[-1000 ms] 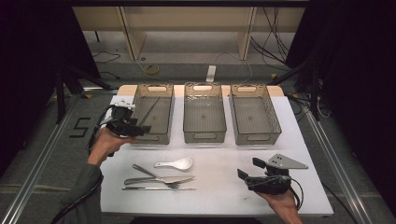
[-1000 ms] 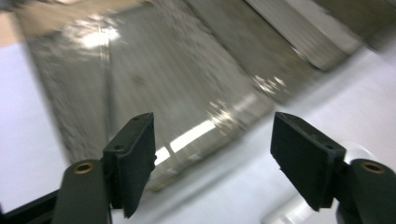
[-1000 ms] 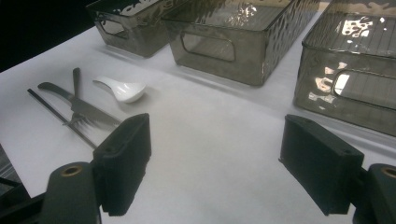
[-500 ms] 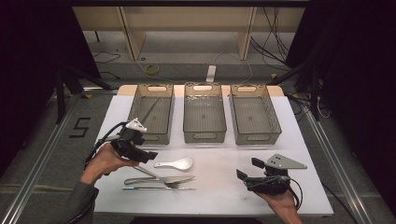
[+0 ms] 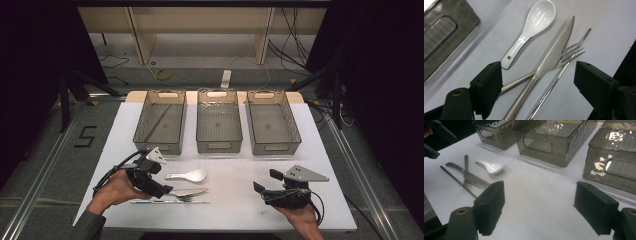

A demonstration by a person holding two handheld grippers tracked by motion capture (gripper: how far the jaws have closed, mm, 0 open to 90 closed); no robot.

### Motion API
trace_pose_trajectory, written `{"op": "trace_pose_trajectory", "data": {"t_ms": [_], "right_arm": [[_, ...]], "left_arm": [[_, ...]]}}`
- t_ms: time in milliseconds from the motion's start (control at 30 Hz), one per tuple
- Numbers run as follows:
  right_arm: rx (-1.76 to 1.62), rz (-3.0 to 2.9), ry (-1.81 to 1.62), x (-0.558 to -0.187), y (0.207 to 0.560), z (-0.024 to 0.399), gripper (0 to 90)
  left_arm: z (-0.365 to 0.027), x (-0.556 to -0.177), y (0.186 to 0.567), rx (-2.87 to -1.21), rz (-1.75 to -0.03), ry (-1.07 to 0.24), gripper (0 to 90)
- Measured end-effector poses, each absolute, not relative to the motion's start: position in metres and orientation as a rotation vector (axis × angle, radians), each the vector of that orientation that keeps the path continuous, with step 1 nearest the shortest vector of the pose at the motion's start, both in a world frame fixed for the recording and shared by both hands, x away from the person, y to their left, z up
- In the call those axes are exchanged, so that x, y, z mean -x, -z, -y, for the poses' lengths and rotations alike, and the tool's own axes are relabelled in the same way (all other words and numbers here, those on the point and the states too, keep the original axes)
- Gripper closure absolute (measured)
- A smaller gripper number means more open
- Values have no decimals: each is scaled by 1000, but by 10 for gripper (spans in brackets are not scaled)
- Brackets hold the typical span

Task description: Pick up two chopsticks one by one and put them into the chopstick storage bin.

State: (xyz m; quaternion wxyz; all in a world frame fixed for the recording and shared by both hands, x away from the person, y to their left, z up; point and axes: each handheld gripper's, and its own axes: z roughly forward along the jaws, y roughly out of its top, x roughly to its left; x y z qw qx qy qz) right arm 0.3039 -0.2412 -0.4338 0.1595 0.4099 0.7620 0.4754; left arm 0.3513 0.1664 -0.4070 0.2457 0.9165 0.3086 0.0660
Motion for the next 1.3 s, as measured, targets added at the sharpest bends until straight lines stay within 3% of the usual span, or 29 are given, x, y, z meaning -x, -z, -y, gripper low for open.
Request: {"op": "trace_pose_trajectory", "data": {"t_ms": [467,967,1300], "right_arm": [[-1168,-2183,-1359,-304,433,241,256],[-1160,-2189,-1361,-304,433,240,258],[-1157,-2194,-1360,-303,433,240,261]], "left_arm": [[-159,-337,428,-2670,-764,-135,301],[-162,-332,450,-2764,-745,-92,535],[-162,-336,456,-2800,-731,-98,631]]}}
